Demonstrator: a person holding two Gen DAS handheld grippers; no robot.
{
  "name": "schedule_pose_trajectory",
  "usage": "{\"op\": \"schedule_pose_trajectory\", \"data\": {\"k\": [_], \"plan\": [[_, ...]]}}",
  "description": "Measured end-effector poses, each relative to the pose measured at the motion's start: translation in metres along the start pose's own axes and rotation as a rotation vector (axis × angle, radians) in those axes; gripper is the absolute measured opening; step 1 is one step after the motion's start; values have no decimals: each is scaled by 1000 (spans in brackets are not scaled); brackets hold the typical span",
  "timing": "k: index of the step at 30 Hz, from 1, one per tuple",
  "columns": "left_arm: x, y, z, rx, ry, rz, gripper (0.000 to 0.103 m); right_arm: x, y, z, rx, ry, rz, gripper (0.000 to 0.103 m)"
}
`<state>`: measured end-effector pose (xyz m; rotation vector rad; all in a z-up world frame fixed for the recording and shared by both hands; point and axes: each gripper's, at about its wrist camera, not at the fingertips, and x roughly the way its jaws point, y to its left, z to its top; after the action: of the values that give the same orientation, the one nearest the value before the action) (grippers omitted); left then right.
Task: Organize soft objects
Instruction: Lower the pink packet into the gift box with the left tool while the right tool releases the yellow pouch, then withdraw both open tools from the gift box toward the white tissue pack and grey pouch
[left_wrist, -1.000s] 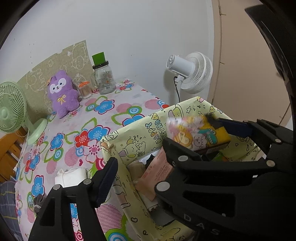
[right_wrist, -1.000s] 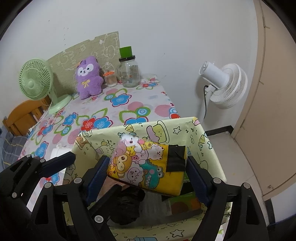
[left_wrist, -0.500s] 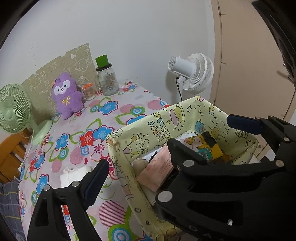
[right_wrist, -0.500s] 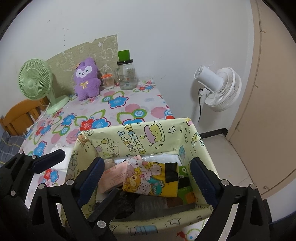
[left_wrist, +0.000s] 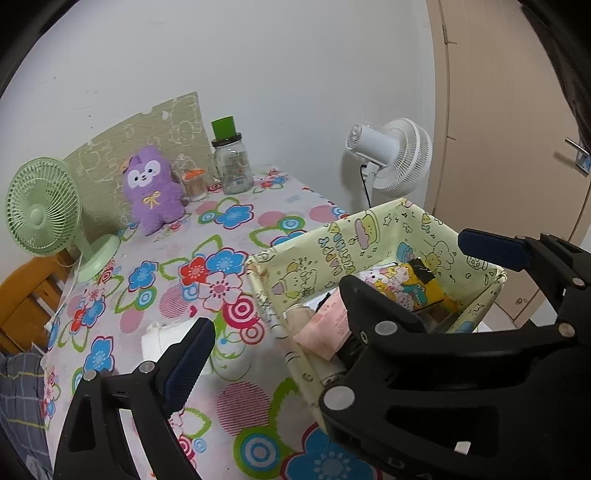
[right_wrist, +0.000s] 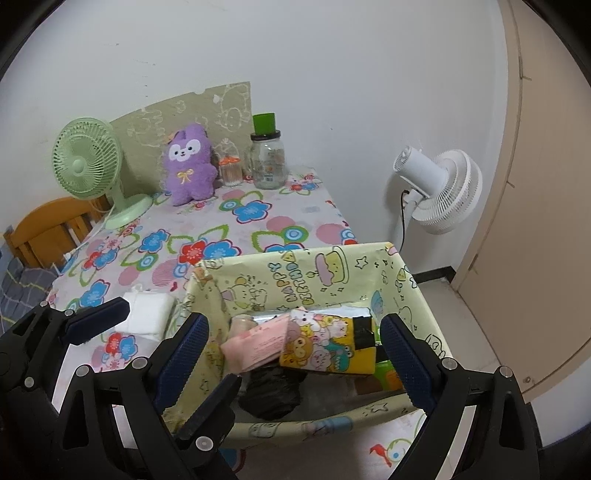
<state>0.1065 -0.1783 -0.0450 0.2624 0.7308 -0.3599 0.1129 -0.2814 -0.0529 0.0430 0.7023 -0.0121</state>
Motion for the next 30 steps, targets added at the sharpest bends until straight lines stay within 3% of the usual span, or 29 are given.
{"op": "schedule_pose_trajectory", "data": {"k": [30], "plan": [[-52, 43, -21, -39, -73, 56, 95, -45, 61, 0, -86, -81, 18, 96]]}}
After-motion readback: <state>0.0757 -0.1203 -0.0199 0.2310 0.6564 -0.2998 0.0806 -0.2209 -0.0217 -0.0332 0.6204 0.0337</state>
